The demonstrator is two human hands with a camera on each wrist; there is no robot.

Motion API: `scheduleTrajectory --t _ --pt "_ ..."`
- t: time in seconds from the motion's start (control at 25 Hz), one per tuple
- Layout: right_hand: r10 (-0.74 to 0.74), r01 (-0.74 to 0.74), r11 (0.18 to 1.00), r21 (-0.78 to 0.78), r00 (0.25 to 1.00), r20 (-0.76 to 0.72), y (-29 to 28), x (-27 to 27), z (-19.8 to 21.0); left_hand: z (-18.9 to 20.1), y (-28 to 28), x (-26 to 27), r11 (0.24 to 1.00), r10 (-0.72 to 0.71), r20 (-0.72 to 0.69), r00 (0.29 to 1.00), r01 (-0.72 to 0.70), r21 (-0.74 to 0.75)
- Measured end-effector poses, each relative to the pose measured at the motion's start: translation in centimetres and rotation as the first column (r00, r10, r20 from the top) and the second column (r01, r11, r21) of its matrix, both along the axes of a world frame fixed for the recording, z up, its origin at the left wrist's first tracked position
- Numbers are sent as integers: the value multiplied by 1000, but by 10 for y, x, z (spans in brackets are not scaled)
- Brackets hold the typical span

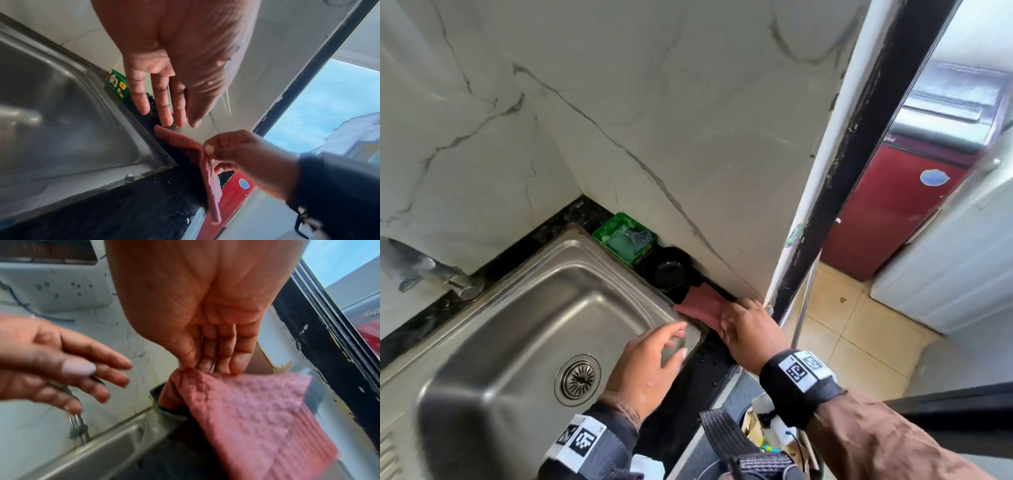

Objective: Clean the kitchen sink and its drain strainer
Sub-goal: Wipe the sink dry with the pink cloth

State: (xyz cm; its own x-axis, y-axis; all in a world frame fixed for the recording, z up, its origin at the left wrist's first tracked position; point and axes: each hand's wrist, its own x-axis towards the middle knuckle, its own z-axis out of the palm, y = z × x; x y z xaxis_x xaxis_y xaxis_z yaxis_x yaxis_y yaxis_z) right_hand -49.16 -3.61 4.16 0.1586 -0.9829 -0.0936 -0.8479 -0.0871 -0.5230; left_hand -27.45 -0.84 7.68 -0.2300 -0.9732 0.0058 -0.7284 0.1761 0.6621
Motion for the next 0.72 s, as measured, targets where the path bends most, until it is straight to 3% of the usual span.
scheduleTrajectory --t 0.12,0.2,0.24,0.32,0.4,0.48,0.56,0.6,0.64,0.72 --pt "-29 10 997 80 968 247 1 -8 34 3 -5 -8 986 -119 89 989 128 -108" --pt "-93 -4 976 216 893 440 -2 -9 49 11 -6 -16 979 -169 87 982 178 -104" --pt "-182 4 954 300 804 566 -4 -7 53 14 -6 -19 985 -166 24 986 167 -50" --pt "-431 23 865 501 547 718 -8 1 57 17 -3 -21 982 -59 -248 967 101 159" --pt "-611 -62 752 656 309 729 -11 9 55 17 -1 -21 943 131 -488 863 43 330" --pt "-673 -196 701 685 136 727 -13 13 53 20 -1 -19 882 339 -580 740 -37 469" --pt "-641 -330 717 613 31 767 -12 18 52 24 -2 -14 825 490 -585 646 -128 550" --pt "-579 -384 747 542 25 815 -10 21 51 26 -3 -11 811 527 -573 628 -170 560" --pt "-481 -417 780 467 78 873 -7 27 50 26 -4 -6 804 545 -554 629 -206 558" --pt "-223 -408 841 356 339 914 -5 38 46 29 -2 0 799 557 -522 646 -246 548"
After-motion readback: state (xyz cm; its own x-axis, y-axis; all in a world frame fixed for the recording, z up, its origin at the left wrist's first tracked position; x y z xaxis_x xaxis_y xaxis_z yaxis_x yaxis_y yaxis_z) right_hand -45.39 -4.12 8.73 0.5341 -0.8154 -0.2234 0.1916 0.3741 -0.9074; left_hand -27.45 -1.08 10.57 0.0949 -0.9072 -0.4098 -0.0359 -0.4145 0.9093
